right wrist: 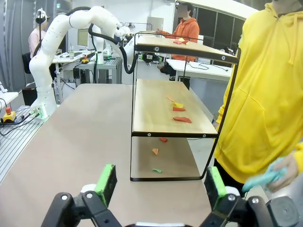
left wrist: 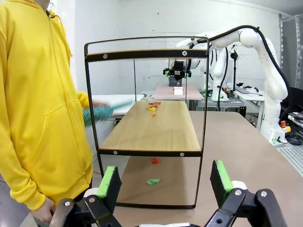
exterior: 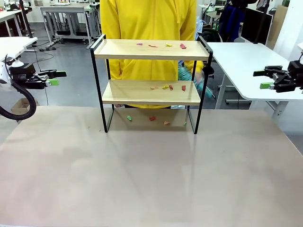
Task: Clean the shelf.
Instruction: Pick up the Duster handed by the human.
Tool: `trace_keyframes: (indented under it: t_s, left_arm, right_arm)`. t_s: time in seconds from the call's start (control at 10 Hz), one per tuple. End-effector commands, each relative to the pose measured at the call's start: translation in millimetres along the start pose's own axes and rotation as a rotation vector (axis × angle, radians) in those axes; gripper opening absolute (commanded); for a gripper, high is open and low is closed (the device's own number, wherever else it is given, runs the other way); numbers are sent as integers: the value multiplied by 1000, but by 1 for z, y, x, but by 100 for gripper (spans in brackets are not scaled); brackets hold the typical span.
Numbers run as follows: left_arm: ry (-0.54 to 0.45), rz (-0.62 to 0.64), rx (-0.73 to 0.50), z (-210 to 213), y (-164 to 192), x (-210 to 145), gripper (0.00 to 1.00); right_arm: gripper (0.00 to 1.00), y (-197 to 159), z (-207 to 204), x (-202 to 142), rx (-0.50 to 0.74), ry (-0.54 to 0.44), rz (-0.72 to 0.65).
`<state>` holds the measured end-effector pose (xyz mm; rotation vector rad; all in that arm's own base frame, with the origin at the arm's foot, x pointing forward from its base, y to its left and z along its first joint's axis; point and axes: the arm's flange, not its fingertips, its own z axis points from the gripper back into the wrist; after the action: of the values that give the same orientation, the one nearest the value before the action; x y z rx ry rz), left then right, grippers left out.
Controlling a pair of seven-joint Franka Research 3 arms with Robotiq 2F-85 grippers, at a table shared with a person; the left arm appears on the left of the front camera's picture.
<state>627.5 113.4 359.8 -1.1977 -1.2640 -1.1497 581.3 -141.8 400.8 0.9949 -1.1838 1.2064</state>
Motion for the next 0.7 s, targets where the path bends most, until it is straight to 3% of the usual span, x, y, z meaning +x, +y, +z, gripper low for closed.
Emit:
trace_keyframes:
  t_s: [0.0,0.6]
  left_arm:
    - [1,-13,3,1,1,1,100]
    - [1,-13,3,1,1,1,100]
  right_arm:
    - [100,-1,0,1,-4,1,9]
    - [100,-1,0,1,-4,1,9]
